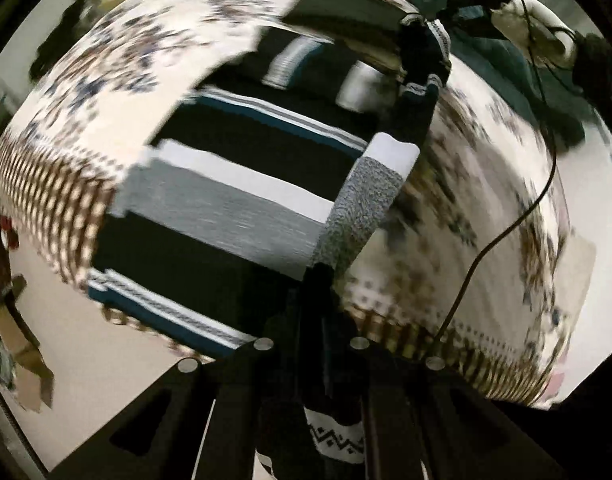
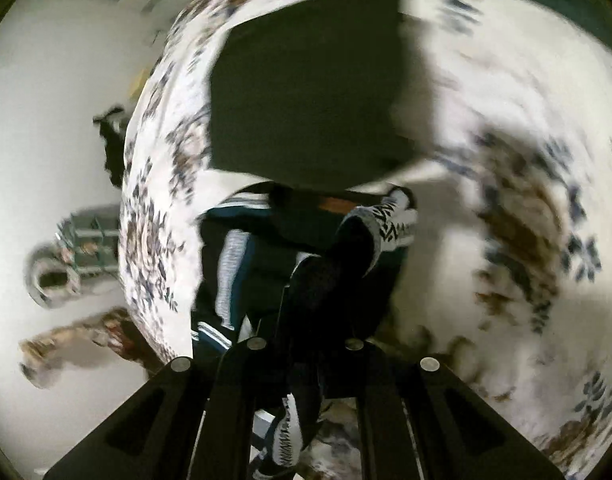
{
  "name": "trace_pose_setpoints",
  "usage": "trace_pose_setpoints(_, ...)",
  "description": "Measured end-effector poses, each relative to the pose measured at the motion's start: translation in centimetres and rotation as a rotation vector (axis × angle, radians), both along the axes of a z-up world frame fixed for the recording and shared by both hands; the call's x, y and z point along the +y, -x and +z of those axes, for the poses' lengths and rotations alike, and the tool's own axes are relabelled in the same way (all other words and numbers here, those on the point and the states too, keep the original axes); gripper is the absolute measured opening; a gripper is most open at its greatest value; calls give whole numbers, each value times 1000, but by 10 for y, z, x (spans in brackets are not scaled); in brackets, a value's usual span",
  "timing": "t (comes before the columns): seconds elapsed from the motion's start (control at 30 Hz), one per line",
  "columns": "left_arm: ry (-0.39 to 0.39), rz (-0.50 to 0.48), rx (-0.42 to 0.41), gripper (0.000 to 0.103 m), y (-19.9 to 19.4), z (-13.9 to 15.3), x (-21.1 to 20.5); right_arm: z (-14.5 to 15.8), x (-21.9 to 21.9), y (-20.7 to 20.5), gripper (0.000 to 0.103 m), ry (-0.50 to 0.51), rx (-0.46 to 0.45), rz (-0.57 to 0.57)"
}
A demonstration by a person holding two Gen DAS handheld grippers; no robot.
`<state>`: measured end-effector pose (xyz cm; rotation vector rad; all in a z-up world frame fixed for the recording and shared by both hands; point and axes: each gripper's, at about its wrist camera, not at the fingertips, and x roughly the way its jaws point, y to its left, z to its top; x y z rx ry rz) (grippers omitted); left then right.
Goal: Fold small clothes
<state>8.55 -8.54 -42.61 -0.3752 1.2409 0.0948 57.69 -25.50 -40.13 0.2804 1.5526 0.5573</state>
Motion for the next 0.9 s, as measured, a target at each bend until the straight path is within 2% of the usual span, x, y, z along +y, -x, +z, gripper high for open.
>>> trace_pose_setpoints(0.07, 41, 68, -11, 5, 4, 0, 42, 11, 53, 1, 8, 43, -25, 42)
trace_pose_setpoints(0.17, 96, 169, -20, 5, 6, -13, 94, 9, 143, -1, 8, 106, -46, 68)
trace_pose_setpoints(0.27, 131, 258, -22, 5, 8, -39, 147, -15, 224, -9, 8, 187, -79, 93)
trace_pose_setpoints(0.37, 178, 315, -4, 5, 12, -77, 192, -47, 284, -11, 8, 256, -76, 108)
trace_pose_setpoints(0.4, 187, 325, 7, 2, 13, -87, 202, -58, 303, -12, 8, 285, -83, 115)
trace_pose_setpoints(0.5, 226, 375, 40, 2, 16, -124, 236, -90, 336, -14, 8, 358, -89, 119)
trace_pose_setpoints(0.6, 224, 413, 112, 3, 22, -153, 263, -120, 348, -20, 12, 371, -26, 92)
trace_pose_setpoints(0.63, 243, 429, 126, 3, 27, -158, 272, -126, 345, -21, 16, 351, 0, 66)
trace_pose_setpoints(0.7, 291, 463, 120, 6, 39, -159, 284, -128, 337, -18, 39, 279, 45, 25)
trace_pose_setpoints(0.73, 306, 471, 111, 10, 44, -157, 288, -127, 329, -11, 56, 207, 88, 11)
trace_pose_setpoints(0.77, 324, 466, 94, 16, 48, -155, 291, -123, 320, -2, 59, 156, 112, 0)
trace_pose_setpoints(0.83, 342, 443, 77, 63, 53, -150, 290, -112, 301, 26, 59, 80, 130, 9)
trace_pose_setpoints(0.9, 389, 413, 44, 67, 54, -146, 286, -104, 282, 62, 59, 69, 128, 42)
